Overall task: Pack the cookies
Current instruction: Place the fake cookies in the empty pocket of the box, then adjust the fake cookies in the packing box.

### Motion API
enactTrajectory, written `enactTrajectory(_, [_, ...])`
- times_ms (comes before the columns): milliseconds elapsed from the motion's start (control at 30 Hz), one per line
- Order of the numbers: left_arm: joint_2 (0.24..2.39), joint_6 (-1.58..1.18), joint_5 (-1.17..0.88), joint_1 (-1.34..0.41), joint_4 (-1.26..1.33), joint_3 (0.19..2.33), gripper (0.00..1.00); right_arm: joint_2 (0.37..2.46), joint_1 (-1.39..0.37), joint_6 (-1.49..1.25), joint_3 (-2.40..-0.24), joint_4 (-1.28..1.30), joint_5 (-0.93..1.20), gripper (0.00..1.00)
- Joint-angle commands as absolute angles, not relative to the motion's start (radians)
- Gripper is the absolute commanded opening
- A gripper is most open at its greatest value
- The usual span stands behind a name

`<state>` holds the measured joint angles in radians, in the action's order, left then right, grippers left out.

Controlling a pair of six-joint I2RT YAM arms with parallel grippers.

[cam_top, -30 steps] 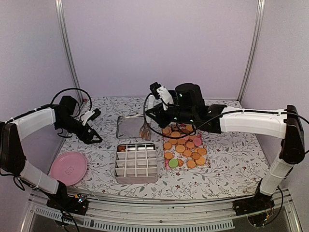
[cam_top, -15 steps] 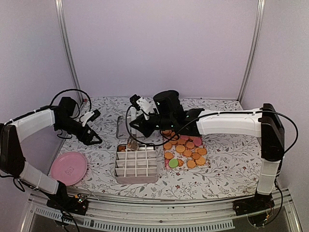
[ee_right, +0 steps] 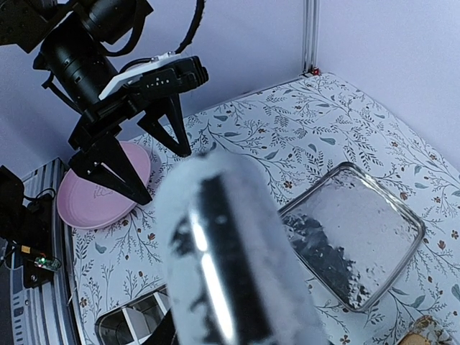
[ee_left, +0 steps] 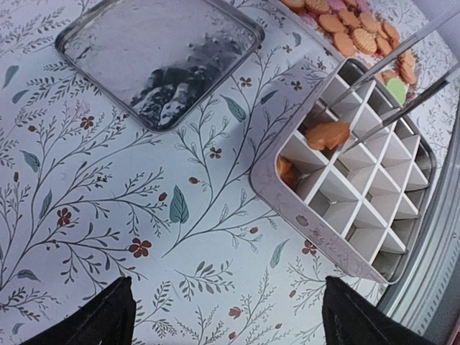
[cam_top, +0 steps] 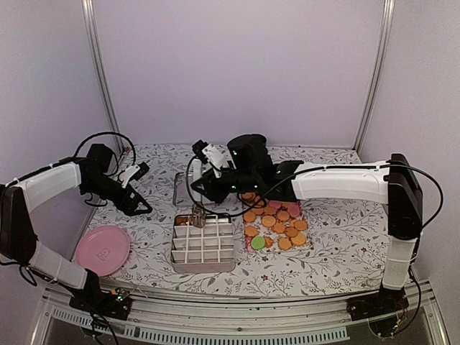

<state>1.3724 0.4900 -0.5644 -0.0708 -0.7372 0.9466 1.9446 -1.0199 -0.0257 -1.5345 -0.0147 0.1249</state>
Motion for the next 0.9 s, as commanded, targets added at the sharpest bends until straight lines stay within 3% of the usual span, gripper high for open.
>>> enactTrajectory(0, [1.348, 0.499, -0.581, -0.061, -0.725, 0.934, 0.90, 1.925, -1.022, -0.022, -1.568, -0.041, 0.125, 0.35])
enactTrajectory(333, [1.354, 0.494, -0.587, -0.061, -0.726, 0.937, 0.91, 1.851, -1.021, -0.011, -1.568, -0.070, 0.092, 0.31])
enactTrajectory(867, [1.349, 0.504, -0.583, -0.061, -0.725, 0.935, 0.90, 1.947, -1.021, -0.023, -1.640, -0.042, 0.178, 0.26])
